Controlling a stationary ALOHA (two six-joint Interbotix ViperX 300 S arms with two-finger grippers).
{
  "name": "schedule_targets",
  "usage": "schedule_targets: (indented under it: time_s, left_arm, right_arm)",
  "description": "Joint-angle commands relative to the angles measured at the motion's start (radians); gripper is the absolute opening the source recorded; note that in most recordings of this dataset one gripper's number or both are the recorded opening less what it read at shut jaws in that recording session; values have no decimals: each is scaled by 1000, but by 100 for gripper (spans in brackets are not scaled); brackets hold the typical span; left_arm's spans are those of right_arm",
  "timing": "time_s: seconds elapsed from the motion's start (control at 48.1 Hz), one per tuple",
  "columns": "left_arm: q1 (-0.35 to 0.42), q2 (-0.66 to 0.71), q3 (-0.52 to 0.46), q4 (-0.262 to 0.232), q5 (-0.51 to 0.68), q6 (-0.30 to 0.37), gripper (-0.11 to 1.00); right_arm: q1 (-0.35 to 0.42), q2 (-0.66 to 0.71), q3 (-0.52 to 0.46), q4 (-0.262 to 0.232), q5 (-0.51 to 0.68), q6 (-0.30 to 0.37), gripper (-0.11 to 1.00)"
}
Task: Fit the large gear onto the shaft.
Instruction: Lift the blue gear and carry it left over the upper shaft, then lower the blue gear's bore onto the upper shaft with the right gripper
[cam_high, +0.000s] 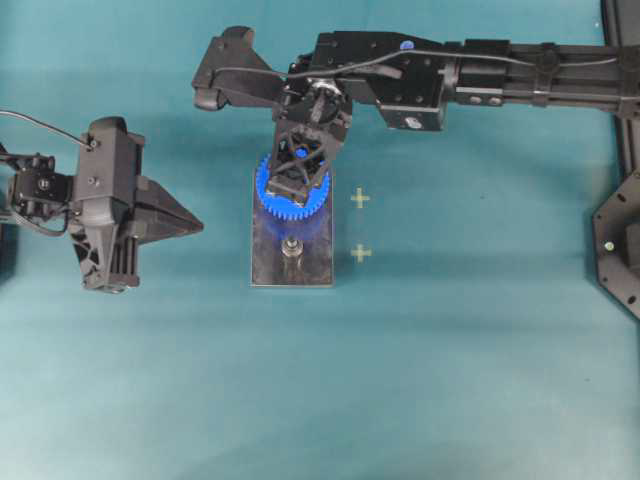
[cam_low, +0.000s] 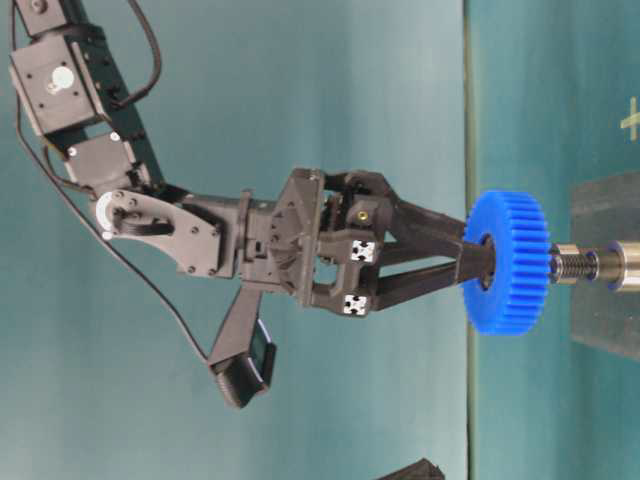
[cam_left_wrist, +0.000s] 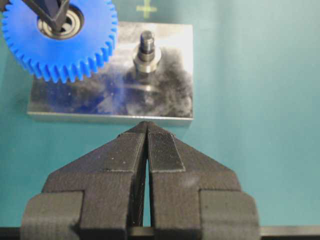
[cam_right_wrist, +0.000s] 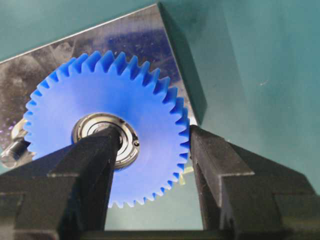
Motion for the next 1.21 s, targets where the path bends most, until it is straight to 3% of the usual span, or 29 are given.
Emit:
schedule_targets:
  time_s: [0.0, 0.811, 0.852, 0.956, 1.185]
  left_arm:
    - [-2, -11, -9, 3, -5, -2, 0]
    - [-6, -5, -8, 3, -12, -5, 0]
    - [-6, -5, -9, 3, -12, -5, 0]
    - [-6, -5, -9, 3, -12, -5, 0]
    - [-8, -5, -9, 3, -12, -29, 0]
  right_arm:
    - [3, -17, -25, -9, 8, 3, 49]
    - [-14, 3, -35, -15, 5, 6, 49]
    - [-14, 5, -38, -15, 6, 6, 52]
    - [-14, 9, -48, -17, 9, 2, 73]
    - [-8, 6, -55, -17, 26, 2, 72]
